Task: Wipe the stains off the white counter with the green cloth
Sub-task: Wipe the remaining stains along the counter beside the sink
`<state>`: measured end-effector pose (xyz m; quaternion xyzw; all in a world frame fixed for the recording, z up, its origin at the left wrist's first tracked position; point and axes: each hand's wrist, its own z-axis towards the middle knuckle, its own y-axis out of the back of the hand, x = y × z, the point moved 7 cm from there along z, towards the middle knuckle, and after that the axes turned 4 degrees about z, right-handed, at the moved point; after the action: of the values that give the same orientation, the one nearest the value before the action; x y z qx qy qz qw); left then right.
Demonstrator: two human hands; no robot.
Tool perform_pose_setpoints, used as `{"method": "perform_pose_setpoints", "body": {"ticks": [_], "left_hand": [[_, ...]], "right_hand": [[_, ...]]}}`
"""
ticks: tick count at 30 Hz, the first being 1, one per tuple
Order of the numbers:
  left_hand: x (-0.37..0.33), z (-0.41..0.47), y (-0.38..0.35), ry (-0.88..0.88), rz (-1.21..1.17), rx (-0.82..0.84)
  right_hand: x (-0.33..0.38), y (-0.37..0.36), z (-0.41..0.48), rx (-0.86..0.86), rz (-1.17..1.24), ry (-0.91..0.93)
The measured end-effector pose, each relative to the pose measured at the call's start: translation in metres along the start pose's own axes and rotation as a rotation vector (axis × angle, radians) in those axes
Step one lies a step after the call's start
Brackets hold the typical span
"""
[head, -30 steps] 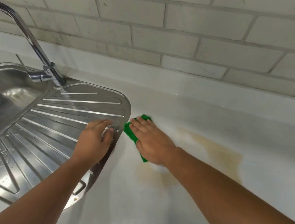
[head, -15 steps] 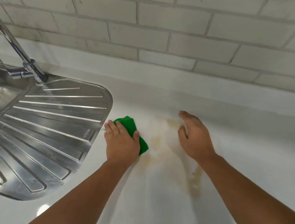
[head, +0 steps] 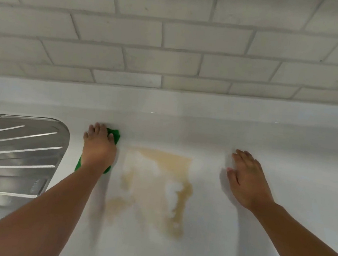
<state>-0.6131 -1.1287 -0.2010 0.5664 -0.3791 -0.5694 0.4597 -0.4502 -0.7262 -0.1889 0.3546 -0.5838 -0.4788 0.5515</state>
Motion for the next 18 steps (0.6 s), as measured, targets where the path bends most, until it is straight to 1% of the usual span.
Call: {"method": "perform_pose_setpoints", "body": {"ticks": [2, 3, 5, 7, 11, 14, 18], "left_hand": [[-0.001, 0.010, 0.008, 0.087, -0.140, -0.129], [0.000, 0.011, 0.013, 0.124, -0.170, -0.194], [-0.009, 0.019, 0.014, 0.148, -0.119, -0.233], [-0.027, 0.026, 0.009, 0.124, -0.055, -0.202], [-0.085, 0.029, -0.006, -0.057, -0.002, -0.146], [-0.131, 0.029, -0.028, -0.174, 0.037, -0.046], [-0.186, 0.024, -0.049, -0.261, 0.025, 0.042]], "right_hand": [[-0.013, -0.001, 0.006, 0.000, 0.004, -0.018], [-0.018, -0.002, 0.009, -0.001, 0.013, -0.024], [-0.027, -0.005, 0.018, 0.004, 0.031, -0.031], [-0.030, -0.011, 0.023, 0.011, 0.029, -0.006], [-0.031, -0.015, 0.025, -0.008, 0.041, 0.006], [-0.031, -0.014, 0.025, -0.022, 0.039, 0.018], [-0.030, -0.015, 0.025, 0.001, 0.039, 0.016]]}}
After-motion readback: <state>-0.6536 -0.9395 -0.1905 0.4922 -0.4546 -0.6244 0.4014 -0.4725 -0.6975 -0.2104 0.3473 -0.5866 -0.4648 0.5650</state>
